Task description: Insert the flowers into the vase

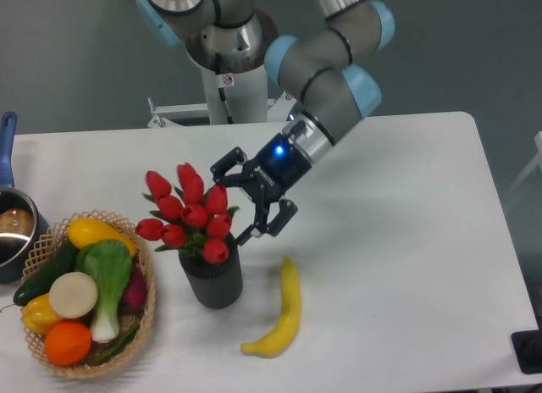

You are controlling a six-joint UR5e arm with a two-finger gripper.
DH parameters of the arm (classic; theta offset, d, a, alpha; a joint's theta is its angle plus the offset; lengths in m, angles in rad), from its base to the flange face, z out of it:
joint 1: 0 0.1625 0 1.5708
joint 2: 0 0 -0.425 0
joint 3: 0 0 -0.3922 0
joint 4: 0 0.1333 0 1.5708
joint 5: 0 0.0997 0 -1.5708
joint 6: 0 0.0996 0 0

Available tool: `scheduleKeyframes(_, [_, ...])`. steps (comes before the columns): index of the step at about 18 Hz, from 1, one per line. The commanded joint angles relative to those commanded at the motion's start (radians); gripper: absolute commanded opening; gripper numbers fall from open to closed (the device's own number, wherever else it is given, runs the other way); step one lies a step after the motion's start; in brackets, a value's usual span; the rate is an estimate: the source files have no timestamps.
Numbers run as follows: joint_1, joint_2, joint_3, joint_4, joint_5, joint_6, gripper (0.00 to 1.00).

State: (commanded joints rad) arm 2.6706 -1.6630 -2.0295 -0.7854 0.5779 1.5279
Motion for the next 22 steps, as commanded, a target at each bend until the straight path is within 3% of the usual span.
scheduleKeyframes(5, [0.029, 0.101, 0.043, -0.008, 0.173, -0.012, 1.0])
scheduleKeyframes(10, [0.035, 0.105, 0.222, -0.034, 0.328, -0.141, 1.0])
scheduleKeyframes(12, [0.035, 0.108, 0.271, -0.083, 0.426, -0.138, 1.0])
scheduleKeyframes(14, [0.034, 0.114, 0.316, -0.168, 0.529, -0.127, 1.0])
scheduleKeyframes(17, [0.034, 0.138, 0.356, -0.279, 0.672, -0.02, 1.0])
scheduleKeyframes(22, [0.058, 0.175, 0.351, -0.354, 0.698, 0.07, 1.0])
